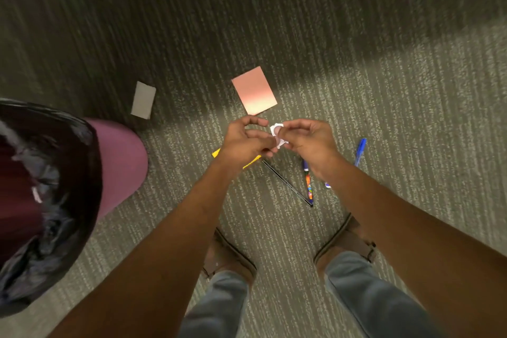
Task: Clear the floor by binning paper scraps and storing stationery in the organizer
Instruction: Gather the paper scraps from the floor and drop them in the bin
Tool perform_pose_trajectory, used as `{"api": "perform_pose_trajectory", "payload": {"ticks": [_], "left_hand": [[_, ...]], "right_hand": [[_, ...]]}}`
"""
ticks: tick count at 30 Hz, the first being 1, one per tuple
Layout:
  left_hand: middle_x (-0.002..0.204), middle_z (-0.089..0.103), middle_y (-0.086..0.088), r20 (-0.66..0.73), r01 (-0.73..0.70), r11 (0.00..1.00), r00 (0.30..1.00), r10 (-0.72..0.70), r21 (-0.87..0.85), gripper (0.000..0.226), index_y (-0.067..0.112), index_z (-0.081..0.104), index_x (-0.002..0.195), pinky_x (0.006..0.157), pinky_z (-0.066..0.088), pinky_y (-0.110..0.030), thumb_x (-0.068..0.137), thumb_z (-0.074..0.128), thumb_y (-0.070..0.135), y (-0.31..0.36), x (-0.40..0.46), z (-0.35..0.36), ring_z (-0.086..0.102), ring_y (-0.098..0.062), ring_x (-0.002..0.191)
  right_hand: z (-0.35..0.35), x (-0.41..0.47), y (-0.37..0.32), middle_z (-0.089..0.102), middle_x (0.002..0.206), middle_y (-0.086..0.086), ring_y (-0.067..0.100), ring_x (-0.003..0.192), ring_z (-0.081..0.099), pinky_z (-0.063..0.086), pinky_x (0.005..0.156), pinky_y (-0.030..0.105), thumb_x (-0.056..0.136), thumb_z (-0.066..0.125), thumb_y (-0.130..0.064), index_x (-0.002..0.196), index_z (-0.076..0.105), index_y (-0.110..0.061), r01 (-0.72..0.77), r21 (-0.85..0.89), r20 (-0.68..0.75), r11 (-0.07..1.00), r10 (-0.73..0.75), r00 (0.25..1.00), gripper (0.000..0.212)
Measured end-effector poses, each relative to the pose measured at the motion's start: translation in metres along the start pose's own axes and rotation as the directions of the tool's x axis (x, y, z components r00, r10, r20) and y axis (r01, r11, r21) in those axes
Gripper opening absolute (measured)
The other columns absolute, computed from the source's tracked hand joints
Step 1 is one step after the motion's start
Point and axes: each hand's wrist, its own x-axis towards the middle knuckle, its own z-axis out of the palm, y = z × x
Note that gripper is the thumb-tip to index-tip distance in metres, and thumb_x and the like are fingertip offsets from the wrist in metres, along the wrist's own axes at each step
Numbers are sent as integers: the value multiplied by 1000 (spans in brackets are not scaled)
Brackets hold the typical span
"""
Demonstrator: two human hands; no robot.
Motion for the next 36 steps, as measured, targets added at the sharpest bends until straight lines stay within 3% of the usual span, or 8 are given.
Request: {"api": "perform_pose_trajectory", "payload": {"ticks": [3, 6, 9, 12, 16, 21, 28, 36], "left_hand": [[71, 69, -19, -26, 21, 997, 999, -19, 72, 30, 1, 55, 99, 51, 53, -31, 74, 69, -10, 18, 6, -14, 64, -23, 53], [67, 63, -13, -222, 20, 985, 975, 18, 169, 18, 10, 55, 81, 49, 44, -25, 75, 65, -4, 24, 27, -38, 59, -21, 51], [66, 59, -2, -498, 25, 939, 852, 160, 343, 9, 12, 63, 77, 65, 46, -23, 75, 65, 4, 32, 44, -69, 55, -15, 62], [93, 62, -7, -611, 166, 827, 753, 245, 537, 22, 6, 68, 99, 80, 47, -26, 78, 65, 13, 42, 51, -104, 59, -21, 83], [133, 45, -20, -645, 314, 684, 704, 297, 659, 50, 1, 50, 129, 97, 46, -39, 83, 63, 15, 46, 72, -142, 55, -35, 115], [147, 32, -23, -719, 477, 603, 649, 249, 639, 77, -3, 13, 147, 103, 37, -36, 91, 59, 25, 38, 95, -175, 41, -33, 132], [134, 45, -28, -678, 505, 475, 659, 327, 720, 64, -7, 36, 135, 103, 37, -39, 88, 62, 27, 21, 102, -185, 46, -39, 123], [119, 59, -25, -800, 436, 724, 537, 267, 535, 32, -1, 57, 116, 93, 47, -48, 89, 58, 16, 38, 58, -156, 58, -41, 112]], "right_hand": [[8, 5, -3, 73, 83, 7, 12, 66, 68, 57, 64, 23, 76, 78, -5, 82, 69, -10, 2, 67, -25, 998, 0, 1000, 12], [14, 9, 3, 72, 84, 7, 8, 65, 66, 54, 59, 17, 77, 77, -4, 84, 69, -9, -2, 140, -48, 990, 9, 999, 12], [17, 10, 16, 74, 87, 10, 13, 70, 67, 55, 62, 18, 74, 79, -7, 85, 70, -10, -24, 145, -55, 989, 32, 998, 14], [21, 10, 25, 76, 86, 6, 13, 73, 69, 55, 65, 21, 71, 81, -11, 83, 71, -13, -36, 162, -51, 986, 45, 998, 16], [30, 11, 26, 77, 81, 2, 10, 69, 70, 55, 63, 20, 74, 78, -7, 82, 70, -14, -32, 191, -39, 981, 40, 998, 13], [45, 13, 19, 76, 79, 1, 7, 68, 70, 55, 60, 18, 79, 74, -2, 86, 70, -10, -5, 245, 7, 969, 3, 1000, 12], [49, 17, 22, 76, 86, 4, 8, 72, 71, 55, 62, 20, 77, 76, -2, 88, 71, -10, -19, 283, -18, 959, 25, 1000, 14], [48, -10, 14, 76, 85, 2, 12, 79, 71, 56, 67, 24, 77, 75, -2, 84, 71, -14, -63, 273, -33, 960, 74, 997, 14]]}}
